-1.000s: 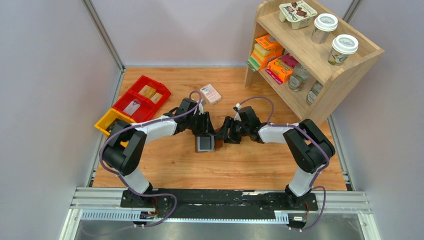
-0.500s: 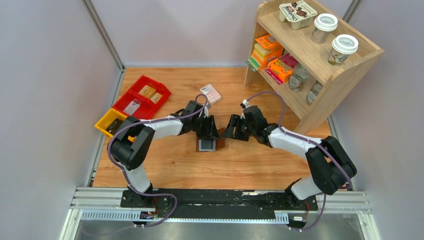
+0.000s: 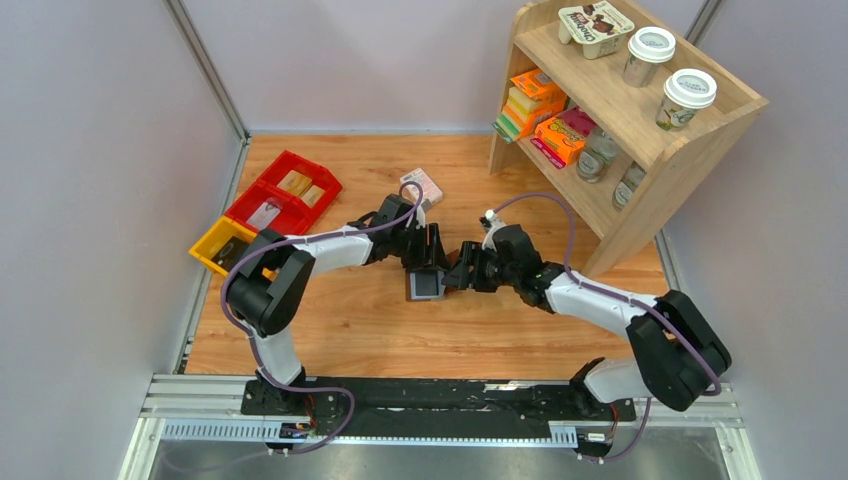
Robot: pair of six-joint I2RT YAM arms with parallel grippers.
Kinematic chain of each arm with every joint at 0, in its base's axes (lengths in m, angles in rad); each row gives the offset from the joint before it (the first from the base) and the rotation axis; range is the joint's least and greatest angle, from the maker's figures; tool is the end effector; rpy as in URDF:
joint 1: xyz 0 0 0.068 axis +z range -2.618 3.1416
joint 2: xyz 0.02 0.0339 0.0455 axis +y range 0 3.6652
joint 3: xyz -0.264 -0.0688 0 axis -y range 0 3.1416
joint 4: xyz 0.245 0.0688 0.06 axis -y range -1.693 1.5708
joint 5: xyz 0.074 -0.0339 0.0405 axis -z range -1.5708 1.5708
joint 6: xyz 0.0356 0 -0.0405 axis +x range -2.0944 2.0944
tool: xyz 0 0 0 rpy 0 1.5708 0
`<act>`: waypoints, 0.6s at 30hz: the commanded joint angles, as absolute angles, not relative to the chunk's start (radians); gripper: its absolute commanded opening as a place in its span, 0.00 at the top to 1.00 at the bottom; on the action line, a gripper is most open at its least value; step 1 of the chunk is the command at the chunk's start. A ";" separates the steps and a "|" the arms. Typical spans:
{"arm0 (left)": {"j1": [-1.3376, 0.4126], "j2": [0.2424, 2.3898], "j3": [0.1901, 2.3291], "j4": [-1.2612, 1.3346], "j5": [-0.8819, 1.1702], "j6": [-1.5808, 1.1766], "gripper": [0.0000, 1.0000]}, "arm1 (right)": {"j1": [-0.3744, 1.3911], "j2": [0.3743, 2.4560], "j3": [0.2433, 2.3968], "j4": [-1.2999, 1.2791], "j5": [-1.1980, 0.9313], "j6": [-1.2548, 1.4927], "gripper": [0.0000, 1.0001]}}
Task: Take the credit cards out of the card holder
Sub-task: Remove the credit card from the card holder.
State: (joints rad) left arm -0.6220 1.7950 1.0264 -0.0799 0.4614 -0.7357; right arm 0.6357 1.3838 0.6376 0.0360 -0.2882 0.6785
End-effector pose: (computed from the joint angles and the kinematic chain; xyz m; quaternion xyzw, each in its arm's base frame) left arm 0.2886 -0.2264 0.1643 0.0289 0.9138 -0.3825 0.1334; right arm 0.2141 0.1706 0.1801 -0.0406 0.9005 0.3555 0.2471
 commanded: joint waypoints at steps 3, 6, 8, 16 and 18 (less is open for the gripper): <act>-0.634 1.785 1.077 -0.063 0.485 -0.759 0.40 | 0.638 1.281 0.629 0.103 -0.256 0.647 0.39; -0.646 1.795 1.098 -0.064 0.489 -0.762 0.40 | 0.638 1.247 0.615 0.089 -0.216 0.641 0.39; -0.653 1.789 1.107 -0.071 0.486 -0.759 0.39 | 0.638 1.212 0.601 0.086 -0.192 0.640 0.38; -0.663 1.822 1.147 -0.081 0.486 -0.744 0.36 | 0.638 1.143 0.572 0.080 -0.169 0.624 0.37; -0.666 1.853 1.158 -0.074 0.494 -0.744 0.36 | 0.638 1.149 0.575 0.086 -0.187 0.620 0.40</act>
State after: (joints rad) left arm -0.6544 1.8015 1.1019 -0.0902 0.4690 -0.7509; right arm 0.6357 1.1660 0.5785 0.0494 -0.1986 0.6502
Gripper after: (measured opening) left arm 0.641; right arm 0.622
